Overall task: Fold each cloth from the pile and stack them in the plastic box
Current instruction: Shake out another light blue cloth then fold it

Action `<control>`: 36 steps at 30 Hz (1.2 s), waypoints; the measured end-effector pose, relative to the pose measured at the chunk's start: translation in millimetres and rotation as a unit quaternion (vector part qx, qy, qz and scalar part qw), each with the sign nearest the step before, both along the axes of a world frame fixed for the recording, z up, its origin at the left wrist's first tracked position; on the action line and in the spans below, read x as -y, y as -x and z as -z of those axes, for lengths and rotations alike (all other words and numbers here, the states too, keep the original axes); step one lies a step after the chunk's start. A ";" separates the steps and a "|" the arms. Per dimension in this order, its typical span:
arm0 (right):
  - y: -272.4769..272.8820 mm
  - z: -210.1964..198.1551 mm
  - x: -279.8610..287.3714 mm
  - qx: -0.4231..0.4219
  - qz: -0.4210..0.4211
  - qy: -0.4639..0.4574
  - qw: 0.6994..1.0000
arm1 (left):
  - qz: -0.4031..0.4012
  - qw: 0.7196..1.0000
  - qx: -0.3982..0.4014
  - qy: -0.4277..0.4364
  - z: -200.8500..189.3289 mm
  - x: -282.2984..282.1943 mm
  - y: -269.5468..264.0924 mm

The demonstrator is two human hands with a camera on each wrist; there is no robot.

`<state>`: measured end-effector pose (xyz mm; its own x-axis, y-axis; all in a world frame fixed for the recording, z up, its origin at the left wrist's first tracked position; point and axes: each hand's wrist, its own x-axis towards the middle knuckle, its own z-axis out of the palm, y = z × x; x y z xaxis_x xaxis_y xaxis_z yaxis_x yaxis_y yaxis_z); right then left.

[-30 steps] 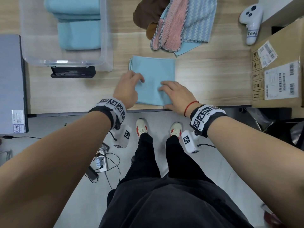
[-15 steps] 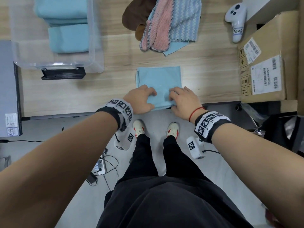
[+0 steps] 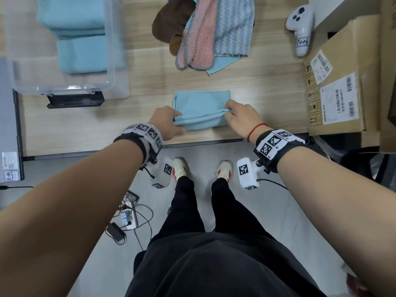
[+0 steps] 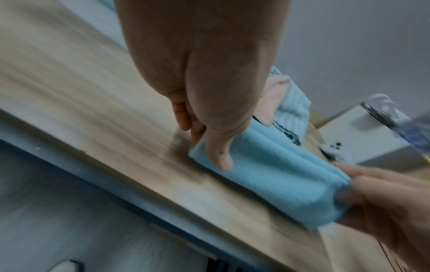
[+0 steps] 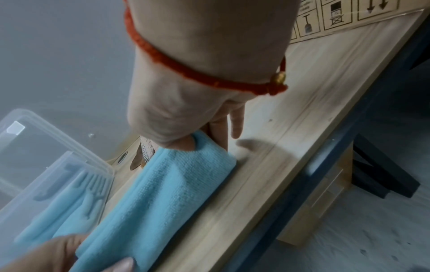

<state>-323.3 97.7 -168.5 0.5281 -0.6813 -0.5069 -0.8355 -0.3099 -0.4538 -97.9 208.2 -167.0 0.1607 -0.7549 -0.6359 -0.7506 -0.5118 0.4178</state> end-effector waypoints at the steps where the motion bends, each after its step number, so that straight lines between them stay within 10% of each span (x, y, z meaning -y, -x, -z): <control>1: -0.9 0.9 3.2 0.008 0.014 -0.012 1.000 | -0.022 1.000 -0.016 0.004 2.2 -0.4 -4.6; 11: -13.0 8.5 28.4 0.038 0.132 -0.076 0.988 | -0.164 0.982 -0.082 0.050 18.5 12.5 -16.3; 28: -29.3 19.8 35.0 -0.021 0.148 0.031 0.988 | -0.186 0.980 0.067 -0.023 11.6 35.1 -11.3; 32: -38.2 7.6 28.4 0.038 0.054 0.220 0.973 | -0.184 0.980 0.071 -0.029 15.7 37.4 -12.5; 36: -56.7 8.2 1.8 0.052 -0.146 0.201 0.967 | -0.175 0.981 0.076 -0.021 17.8 37.7 -12.2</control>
<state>-266.6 95.9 -176.7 0.7615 -0.6267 -0.1654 -0.6422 -0.6948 -0.3237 -85.7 170.5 -184.8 0.5011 -0.6093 -0.6145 -0.5769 -0.7645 0.2876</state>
